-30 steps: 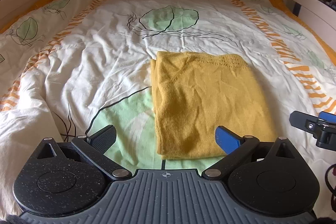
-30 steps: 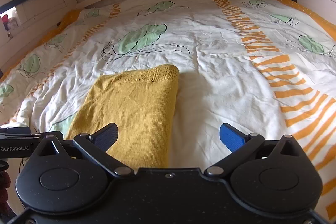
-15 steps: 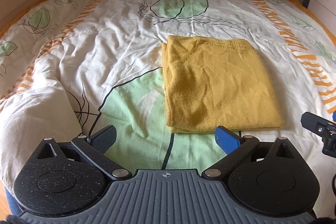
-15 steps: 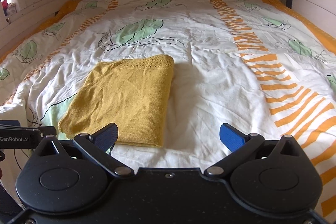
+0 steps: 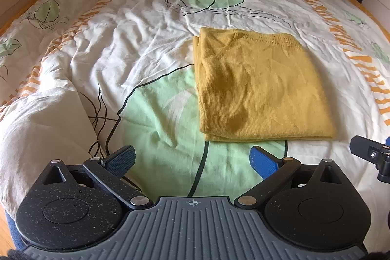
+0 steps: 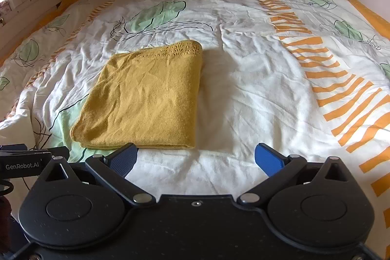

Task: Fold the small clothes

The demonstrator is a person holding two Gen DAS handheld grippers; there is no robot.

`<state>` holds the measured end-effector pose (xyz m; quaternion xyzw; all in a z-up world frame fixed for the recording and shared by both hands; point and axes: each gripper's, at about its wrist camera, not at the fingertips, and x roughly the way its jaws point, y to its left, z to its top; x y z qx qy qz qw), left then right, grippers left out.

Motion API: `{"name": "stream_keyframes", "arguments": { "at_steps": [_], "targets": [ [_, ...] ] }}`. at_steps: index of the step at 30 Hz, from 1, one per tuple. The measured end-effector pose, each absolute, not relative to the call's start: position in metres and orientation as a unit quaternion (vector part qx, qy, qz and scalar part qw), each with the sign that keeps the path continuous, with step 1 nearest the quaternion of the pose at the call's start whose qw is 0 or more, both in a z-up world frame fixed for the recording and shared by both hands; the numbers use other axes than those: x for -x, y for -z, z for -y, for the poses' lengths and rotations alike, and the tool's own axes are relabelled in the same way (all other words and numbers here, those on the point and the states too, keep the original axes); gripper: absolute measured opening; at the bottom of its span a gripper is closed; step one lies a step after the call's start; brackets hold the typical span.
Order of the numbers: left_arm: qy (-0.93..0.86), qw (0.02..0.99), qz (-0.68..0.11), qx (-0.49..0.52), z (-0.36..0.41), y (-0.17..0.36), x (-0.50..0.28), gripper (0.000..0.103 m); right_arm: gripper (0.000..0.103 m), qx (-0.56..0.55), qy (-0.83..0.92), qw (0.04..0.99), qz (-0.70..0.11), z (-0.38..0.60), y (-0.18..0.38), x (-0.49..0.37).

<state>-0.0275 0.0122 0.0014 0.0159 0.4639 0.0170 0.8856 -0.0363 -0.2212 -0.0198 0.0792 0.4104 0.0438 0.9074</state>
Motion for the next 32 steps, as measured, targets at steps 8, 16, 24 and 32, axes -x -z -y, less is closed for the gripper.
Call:
{"name": "stream_keyframes", "arguments": {
  "at_steps": [8,16,24,32],
  "targets": [
    [-0.02,0.882,-0.47,-0.016,-0.014,0.0,0.025,0.101,0.102,-0.086,-0.039,0.904,-0.417,0.224,0.022,0.03],
    [-0.018,0.881,-0.472,-0.018,-0.014,0.0,0.022,0.101,0.102,-0.091,-0.038,0.9,-0.424,0.227,0.025,0.026],
    [-0.017,0.88,-0.475,-0.019,-0.012,0.001,0.02,0.101,0.102,-0.097,-0.041,0.898,-0.428,0.225,0.028,0.024],
    [-0.019,0.879,-0.476,-0.019,-0.012,0.003,0.021,0.101,0.102,-0.098,-0.041,0.897,-0.428,0.224,0.028,0.023]
  ]
}}
